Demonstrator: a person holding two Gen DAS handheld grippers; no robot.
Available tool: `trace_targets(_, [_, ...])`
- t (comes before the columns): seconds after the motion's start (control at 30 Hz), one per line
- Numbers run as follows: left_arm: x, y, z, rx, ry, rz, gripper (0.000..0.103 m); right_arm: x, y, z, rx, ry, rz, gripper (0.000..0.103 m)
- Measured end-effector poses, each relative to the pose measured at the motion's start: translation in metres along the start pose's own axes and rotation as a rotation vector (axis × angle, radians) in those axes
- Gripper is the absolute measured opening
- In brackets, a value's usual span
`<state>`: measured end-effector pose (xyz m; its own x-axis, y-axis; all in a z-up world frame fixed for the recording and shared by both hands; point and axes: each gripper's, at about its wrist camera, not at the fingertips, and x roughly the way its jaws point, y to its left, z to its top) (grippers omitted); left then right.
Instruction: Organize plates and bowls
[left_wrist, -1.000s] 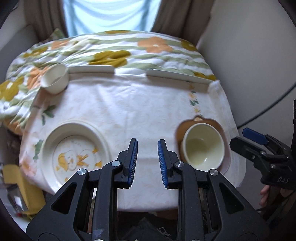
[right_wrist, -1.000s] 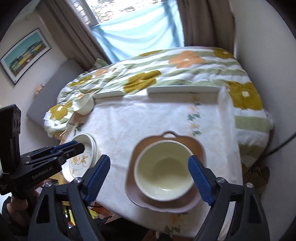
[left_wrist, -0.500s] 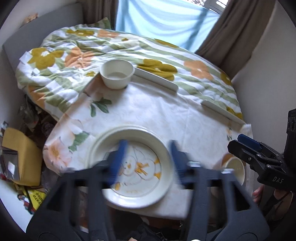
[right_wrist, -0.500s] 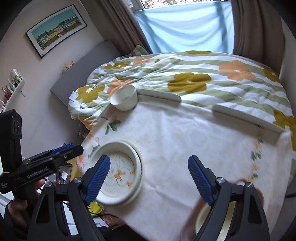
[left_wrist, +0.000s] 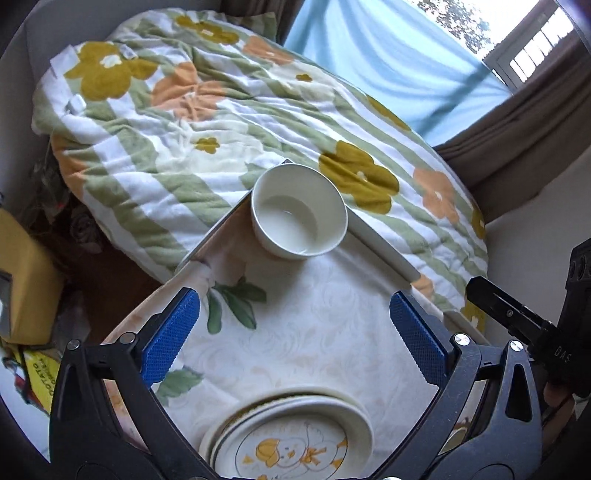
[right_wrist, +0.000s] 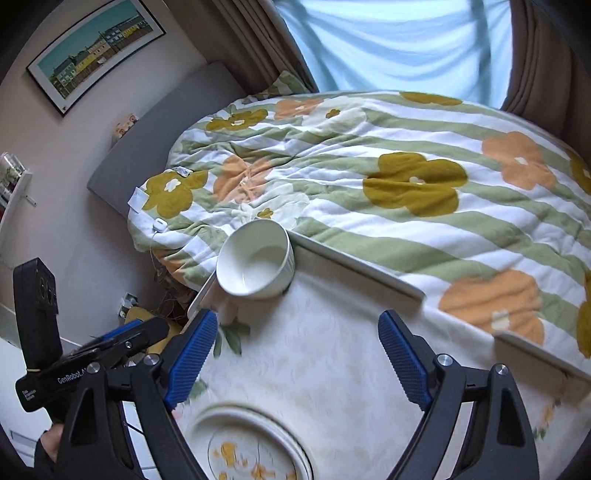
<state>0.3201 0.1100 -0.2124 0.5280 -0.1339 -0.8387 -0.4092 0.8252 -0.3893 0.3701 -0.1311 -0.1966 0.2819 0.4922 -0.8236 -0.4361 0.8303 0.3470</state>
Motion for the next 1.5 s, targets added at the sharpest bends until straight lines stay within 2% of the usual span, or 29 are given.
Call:
trace_targets(0.17, [0.052, 0.021, 0.021, -0.094, 0.027, -0.031, 0.101, 0.071, -0.017, 0.024, 0.125, 0.088, 0.096, 0.086])
trace_targets(0.2, [0.059, 0.023, 0.024, -0.107, 0.024, -0.04, 0.1, 0.081, -0.019, 0.025, 0.144, 0.1, 0.11, 0.083])
trace_targets(0.23, [0.066, 0.025, 0.027, -0.116, 0.025, -0.047, 0.096, 0.095, -0.023, 0.026, 0.165, 0.117, 0.128, 0.076])
trace_targets(0.3, [0.084, 0.025, 0.032, -0.124, 0.042, -0.052, 0.08, 0.117, -0.026, 0.028, 0.194, 0.151, 0.151, 0.066])
trace_targets(0.37, [0.1, 0.025, 0.037, -0.119, 0.058, -0.05, 0.055, 0.134, -0.027, 0.028, 0.213, 0.169, 0.162, 0.06])
trace_targets(0.43, [0.112, 0.023, 0.038, -0.11, 0.07, -0.046, 0.043, 0.145, -0.027, 0.029, 0.218, 0.173, 0.172, 0.055])
trace_targets(0.57, [0.126, 0.028, 0.041, -0.101, 0.062, -0.008, 0.029, 0.162, -0.023, 0.03, 0.208, 0.189, 0.175, 0.047])
trace_targets(0.63, [0.129, 0.032, 0.041, -0.099, 0.059, 0.002, 0.024, 0.167, -0.022, 0.03, 0.202, 0.195, 0.17, 0.039])
trace_targets(0.8, [0.133, 0.035, 0.043, -0.077, 0.048, -0.005, 0.024, 0.173, -0.02, 0.03, 0.206, 0.181, 0.174, 0.023])
trace_targets(0.93, [0.131, 0.032, 0.042, -0.054, 0.038, 0.01, 0.023, 0.171, -0.011, 0.031, 0.157, 0.173, 0.131, 0.022])
trace_targets(1.1, [0.112, 0.021, 0.039, 0.012, -0.004, 0.02, 0.023, 0.153, -0.008, 0.028, 0.148, 0.132, 0.146, 0.022])
trace_targets(1.33, [0.057, -0.015, 0.021, 0.103, -0.065, -0.008, 0.022, 0.09, -0.003, 0.014, 0.14, 0.043, 0.14, 0.022])
trace_targets(1.5, [0.005, -0.054, -0.017, 0.18, -0.092, -0.022, 0.023, 0.021, 0.001, -0.015, 0.105, -0.01, 0.105, 0.022])
